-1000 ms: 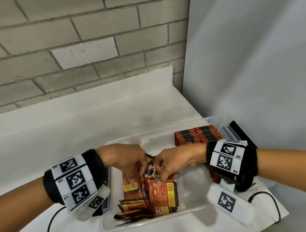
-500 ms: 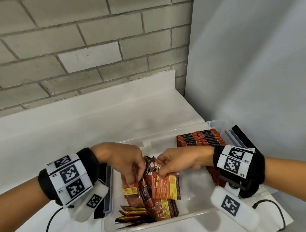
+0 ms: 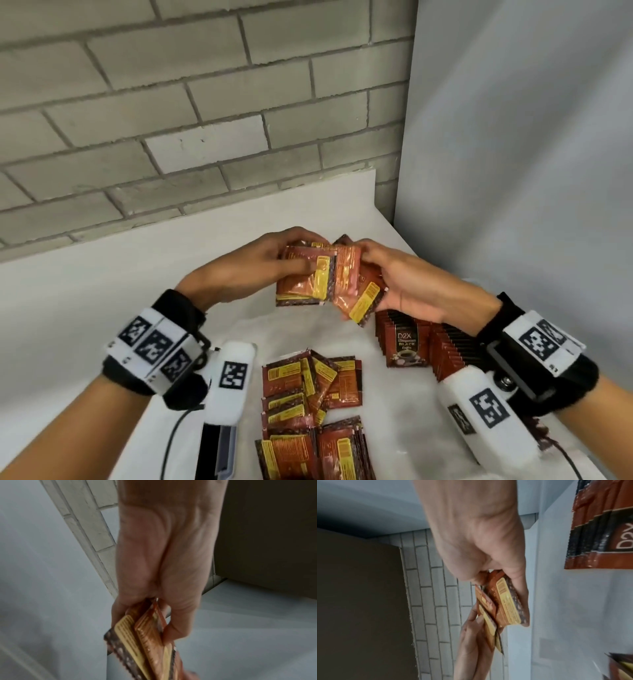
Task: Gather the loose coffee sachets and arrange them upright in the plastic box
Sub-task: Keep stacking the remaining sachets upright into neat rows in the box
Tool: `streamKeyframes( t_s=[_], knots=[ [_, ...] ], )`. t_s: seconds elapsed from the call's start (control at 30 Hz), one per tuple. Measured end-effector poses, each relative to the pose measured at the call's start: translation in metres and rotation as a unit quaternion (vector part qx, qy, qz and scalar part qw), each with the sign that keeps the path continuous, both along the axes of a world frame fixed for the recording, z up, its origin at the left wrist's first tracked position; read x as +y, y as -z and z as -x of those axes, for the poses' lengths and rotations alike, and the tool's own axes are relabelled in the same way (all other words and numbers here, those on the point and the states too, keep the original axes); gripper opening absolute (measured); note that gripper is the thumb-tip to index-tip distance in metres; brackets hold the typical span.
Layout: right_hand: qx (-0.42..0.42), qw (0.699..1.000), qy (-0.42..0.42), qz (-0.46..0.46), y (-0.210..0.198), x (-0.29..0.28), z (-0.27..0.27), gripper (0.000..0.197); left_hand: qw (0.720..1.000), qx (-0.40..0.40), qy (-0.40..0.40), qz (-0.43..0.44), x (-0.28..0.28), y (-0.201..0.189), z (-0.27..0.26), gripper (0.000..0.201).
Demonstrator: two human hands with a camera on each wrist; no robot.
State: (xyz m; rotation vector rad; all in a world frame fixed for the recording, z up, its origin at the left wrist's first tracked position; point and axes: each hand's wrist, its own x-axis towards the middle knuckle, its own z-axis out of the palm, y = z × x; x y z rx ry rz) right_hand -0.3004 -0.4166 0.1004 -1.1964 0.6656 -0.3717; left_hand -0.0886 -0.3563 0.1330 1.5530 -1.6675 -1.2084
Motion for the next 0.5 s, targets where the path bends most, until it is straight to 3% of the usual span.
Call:
streamKeyframes(
  t_s=[0.1,0.27,0.33,0.43,0.5],
  knots=[
    [-0.016,1.000,-0.004,-0.001,-0.004,-0.007,-0.003,0.052,0.999,0.032,-0.038,0.022,-0.014,0.008,0.017,0.034],
    [-0.014,0.996,0.045,0.077,0.000,-0.022,-0.010,0.042,0.992,0.086,-0.093,0.027,-0.036,0.017,0.034,0.041],
    [-0.030,0.995,0.065,0.076,0.001,-0.028,-0.009,0.040,0.980,0.156,-0.124,0.030,-0.043,0.022,0.036,0.042],
    [-0.072,0.991,0.091,0.067,0.000,-0.031,-0.008,0.034,0.932,0.318,-0.175,0.020,-0.048,0.028,0.040,0.062],
    [-0.086,0.990,0.096,0.060,0.003,-0.030,-0.009,0.031,0.915,0.373,-0.151,-0.005,-0.047,0.034,0.047,0.065]
  ],
)
